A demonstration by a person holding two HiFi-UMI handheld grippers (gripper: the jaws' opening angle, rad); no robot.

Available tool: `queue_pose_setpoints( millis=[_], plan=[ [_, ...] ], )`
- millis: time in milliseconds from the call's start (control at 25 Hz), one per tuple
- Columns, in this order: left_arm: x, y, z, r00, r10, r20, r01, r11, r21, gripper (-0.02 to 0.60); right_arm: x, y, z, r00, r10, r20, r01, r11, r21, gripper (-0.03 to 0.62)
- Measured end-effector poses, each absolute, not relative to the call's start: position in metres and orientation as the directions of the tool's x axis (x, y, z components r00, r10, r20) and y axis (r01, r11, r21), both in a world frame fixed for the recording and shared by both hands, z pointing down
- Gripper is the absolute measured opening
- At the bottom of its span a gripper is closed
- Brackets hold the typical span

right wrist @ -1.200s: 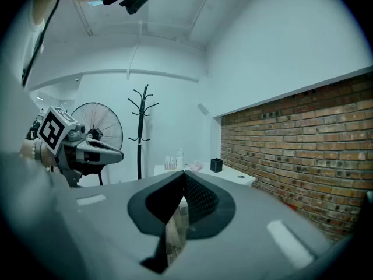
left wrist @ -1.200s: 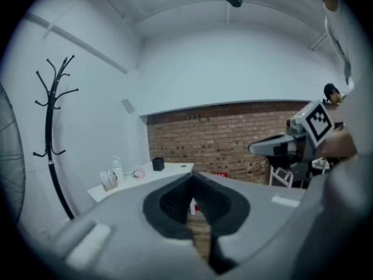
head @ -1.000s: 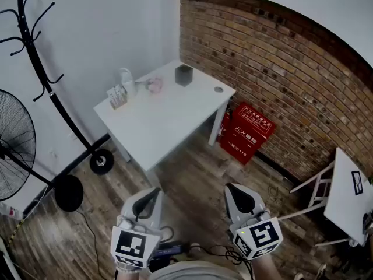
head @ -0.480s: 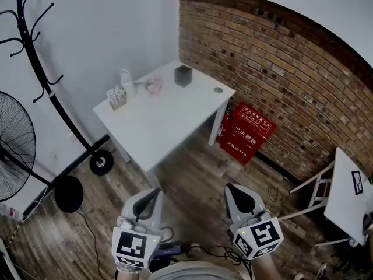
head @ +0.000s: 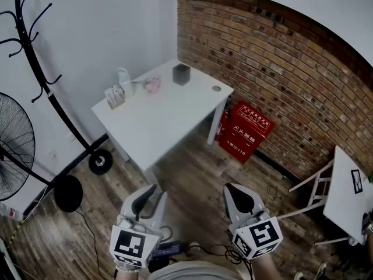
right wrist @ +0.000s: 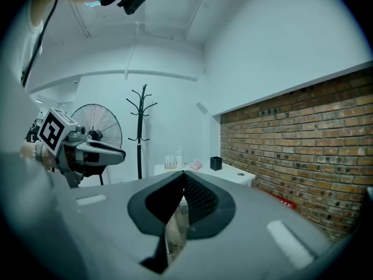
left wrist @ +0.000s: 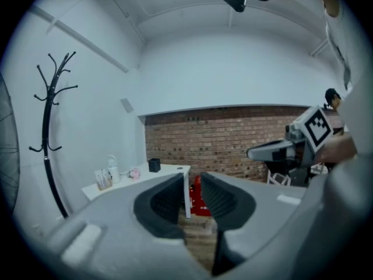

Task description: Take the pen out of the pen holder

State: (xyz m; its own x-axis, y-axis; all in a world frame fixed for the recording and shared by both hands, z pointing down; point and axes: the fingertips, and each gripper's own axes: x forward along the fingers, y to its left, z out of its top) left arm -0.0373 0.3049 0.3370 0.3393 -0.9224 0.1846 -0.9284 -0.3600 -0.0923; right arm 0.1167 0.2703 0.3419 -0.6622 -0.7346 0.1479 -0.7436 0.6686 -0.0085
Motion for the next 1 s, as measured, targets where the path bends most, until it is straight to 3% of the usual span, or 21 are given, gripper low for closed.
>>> queue_pose_setpoints(
  millis=[1000],
  plan=[
    [0.012, 0.309, 0.324, 0.286, -0.948, 0.138, -0.945, -0.303, -0.123, 0.083, 0.168, 0.275, 0.354, -0.681, -0.721, 0.129, -0.728, 0.686, -0.011, 0.003]
  ],
)
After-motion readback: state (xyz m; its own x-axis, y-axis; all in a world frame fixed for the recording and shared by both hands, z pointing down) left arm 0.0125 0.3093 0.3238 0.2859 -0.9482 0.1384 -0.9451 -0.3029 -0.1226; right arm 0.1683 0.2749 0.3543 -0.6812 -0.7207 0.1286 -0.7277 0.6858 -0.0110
